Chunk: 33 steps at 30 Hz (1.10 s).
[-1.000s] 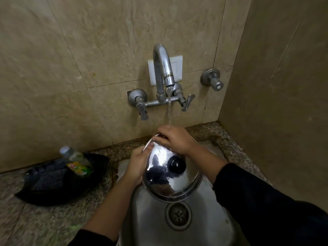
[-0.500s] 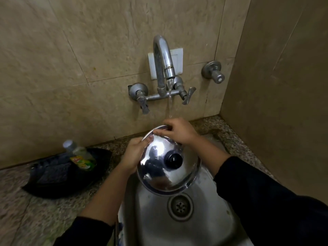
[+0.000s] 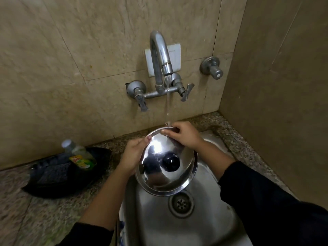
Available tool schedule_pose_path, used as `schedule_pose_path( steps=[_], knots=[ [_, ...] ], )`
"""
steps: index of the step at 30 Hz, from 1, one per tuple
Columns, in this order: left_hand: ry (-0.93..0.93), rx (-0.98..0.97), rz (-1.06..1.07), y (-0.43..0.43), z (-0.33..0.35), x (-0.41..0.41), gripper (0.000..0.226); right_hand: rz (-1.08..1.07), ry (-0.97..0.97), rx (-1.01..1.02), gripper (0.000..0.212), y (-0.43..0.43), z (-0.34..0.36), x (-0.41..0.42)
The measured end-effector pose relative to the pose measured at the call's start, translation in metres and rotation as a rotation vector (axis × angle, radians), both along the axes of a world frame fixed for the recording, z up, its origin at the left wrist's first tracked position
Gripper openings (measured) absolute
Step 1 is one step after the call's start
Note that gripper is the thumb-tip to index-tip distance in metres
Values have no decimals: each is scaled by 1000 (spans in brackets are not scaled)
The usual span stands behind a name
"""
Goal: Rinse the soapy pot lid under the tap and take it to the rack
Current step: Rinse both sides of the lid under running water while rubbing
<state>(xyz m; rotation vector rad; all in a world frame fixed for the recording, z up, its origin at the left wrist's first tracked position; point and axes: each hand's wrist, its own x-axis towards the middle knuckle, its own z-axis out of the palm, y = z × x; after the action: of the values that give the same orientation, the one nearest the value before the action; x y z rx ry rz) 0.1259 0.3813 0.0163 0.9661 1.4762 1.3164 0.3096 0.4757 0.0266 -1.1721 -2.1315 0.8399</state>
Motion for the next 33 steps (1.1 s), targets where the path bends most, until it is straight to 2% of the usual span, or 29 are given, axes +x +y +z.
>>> schedule_pose_path(
  steps=[3, 5, 7, 9, 13, 16, 18, 21, 23, 25, 27, 29, 33],
  knots=[
    [-226, -11, 167, -11, -10, -1, 20, -331, 250, -84, 50, -2, -26, 15],
    [-197, -92, 104, -9, -8, -3, 22, -379, 234, -75, 53, -4, -27, 15],
    [-60, -147, -8, -5, 0, -3, 25, -290, 88, -17, 49, -5, -19, 9],
    [16, -124, -33, -1, 7, 1, 26, -208, -24, 88, 45, -7, -8, 2],
    [-46, -27, 87, 0, 6, 12, 33, -175, -128, 360, 31, -5, 2, -14],
    [-14, 7, 145, -2, 1, 24, 40, -170, -325, 279, 50, -11, -4, -28],
    [34, 36, 173, -3, 1, 31, 42, -129, -380, 256, 58, -25, -6, -37],
    [84, 63, 150, -3, 1, 36, 40, 35, -408, 381, 57, -34, -5, -34],
    [106, 64, 121, -7, 1, 33, 36, 93, -364, 377, 51, -22, 1, -19],
    [68, 68, 110, -10, -3, 24, 33, 31, -196, 236, 44, -6, -1, 2],
    [21, 63, 158, -11, -7, 16, 35, -130, -37, 111, 41, 4, -8, 19],
    [30, 51, 150, -9, -4, 14, 37, -198, -65, 167, 40, 2, -13, 17],
    [82, 76, 102, -5, 7, 20, 30, 5, -143, 469, 41, -9, 4, -6]
  ],
)
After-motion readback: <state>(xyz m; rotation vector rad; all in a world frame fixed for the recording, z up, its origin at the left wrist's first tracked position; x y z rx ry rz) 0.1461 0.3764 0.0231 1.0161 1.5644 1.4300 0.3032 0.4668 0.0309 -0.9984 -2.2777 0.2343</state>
